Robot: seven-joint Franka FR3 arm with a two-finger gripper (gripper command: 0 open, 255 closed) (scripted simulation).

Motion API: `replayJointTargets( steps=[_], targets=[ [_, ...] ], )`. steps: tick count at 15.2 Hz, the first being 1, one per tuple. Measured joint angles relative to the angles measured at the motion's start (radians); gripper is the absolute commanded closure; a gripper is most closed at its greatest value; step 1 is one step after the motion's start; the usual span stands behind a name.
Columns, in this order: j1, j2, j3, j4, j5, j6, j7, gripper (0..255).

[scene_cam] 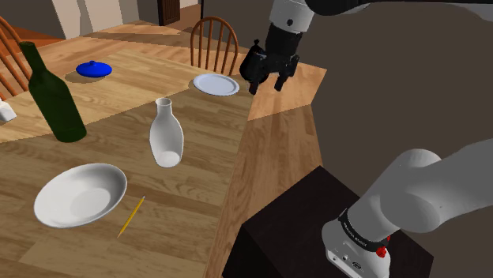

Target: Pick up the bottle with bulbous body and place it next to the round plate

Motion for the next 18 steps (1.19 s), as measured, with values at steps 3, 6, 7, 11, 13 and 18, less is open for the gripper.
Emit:
replayJointTargets(
  steps=[3,6,7,11,13,18],
  targets=[
    [0.006,0.096,0.039,0.049,-0.007,0.057,0.042,0],
    [0.013,0.191,0.078,0.113,-0.024,0.097,0.09,0],
    [0.017,0.225,0.093,0.131,-0.031,0.116,0.109,0],
    [0.03,0.374,0.14,0.244,-0.08,0.156,0.182,0],
    [0.039,0.434,0.156,0.289,-0.106,0.174,0.215,0],
    [0.084,0.633,0.191,0.476,-0.2,0.181,0.314,0]
  ],
)
